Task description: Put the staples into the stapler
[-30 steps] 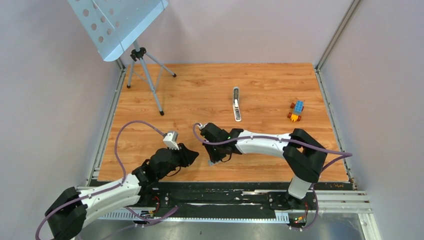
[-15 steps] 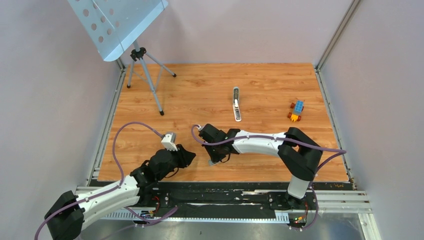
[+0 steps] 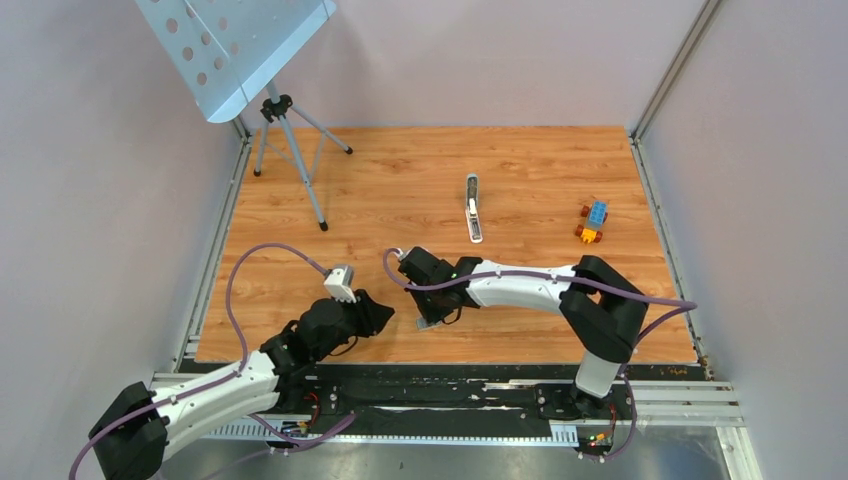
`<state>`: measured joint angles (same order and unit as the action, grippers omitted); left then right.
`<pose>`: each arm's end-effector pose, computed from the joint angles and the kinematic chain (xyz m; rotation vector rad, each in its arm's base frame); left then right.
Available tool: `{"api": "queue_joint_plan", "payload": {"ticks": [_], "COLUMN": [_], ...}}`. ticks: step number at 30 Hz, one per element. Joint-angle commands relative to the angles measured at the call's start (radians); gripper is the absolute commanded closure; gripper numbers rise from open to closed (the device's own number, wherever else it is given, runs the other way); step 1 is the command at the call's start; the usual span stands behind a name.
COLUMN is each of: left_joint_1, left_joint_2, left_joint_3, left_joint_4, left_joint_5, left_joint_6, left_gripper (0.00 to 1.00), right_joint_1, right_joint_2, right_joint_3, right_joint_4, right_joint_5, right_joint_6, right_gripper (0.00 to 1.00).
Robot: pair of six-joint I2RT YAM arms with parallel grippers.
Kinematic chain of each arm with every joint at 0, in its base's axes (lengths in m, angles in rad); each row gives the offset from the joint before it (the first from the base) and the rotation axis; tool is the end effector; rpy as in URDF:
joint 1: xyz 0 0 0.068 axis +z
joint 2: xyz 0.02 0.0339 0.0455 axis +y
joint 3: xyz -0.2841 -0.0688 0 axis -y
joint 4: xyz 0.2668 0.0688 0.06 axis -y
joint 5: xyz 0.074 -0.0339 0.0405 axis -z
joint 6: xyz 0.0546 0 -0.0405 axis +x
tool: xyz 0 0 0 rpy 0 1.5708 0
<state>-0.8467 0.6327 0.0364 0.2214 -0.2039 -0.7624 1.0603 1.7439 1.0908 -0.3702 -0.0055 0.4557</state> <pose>0.1169 -0.1155 0.1346 -0.0559 2.0381 -0.8539 0.1875 0.3354 0.1691 -0.8056 2.5762 0.5264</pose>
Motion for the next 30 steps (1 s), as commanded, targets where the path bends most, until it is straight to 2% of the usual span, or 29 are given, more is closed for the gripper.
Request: {"api": "queue_joint_plan", "payload": {"ticks": [1,4,10,14,20,24,30], "left_joint_1": [-0.003,-0.003,0.014,0.032,0.037,0.037,0.037], "left_joint_2": [-0.006,-0.016,-0.011,-0.035,-0.032,0.002,0.048], "left_joint_3": [0.004,0.016,0.097,0.101,0.127,0.159,0.185], "left_joint_4": [0.028,0.057,0.097,0.194,0.300,0.363,0.475], "left_joint_5": [0.064,0.135,0.307,0.372,0.492,0.561,0.585], "left_joint_6": [0.019,0.036,0.087,0.043,0.030,-0.019,-0.089], "left_gripper": [0.60,0.47,0.19,0.11,0.11,0.19,0.27], "right_joint_1": [0.013,-0.001,-0.100,-0.183,-0.298,-0.310,-0.310], "right_joint_2": [-0.082,-0.147,-0.342,-0.467,-0.624,-0.685,-0.726], "right_joint_3": [0.003,-0.023,-0.130,-0.221,-0.352,-0.408,-0.511], "right_joint_4": [-0.035,-0.007,0.095,0.189,0.406,0.568,0.916], "right_joint_5": [0.037,0.021,-0.171,-0.330,-0.548,-0.625,-0.677], "right_joint_6": [-0.008,-0.036,-0.061,-0.028,0.103,0.220,0.446], "right_gripper": [1.00,1.00,1.00,1.00,1.00,1.00,1.00]}}
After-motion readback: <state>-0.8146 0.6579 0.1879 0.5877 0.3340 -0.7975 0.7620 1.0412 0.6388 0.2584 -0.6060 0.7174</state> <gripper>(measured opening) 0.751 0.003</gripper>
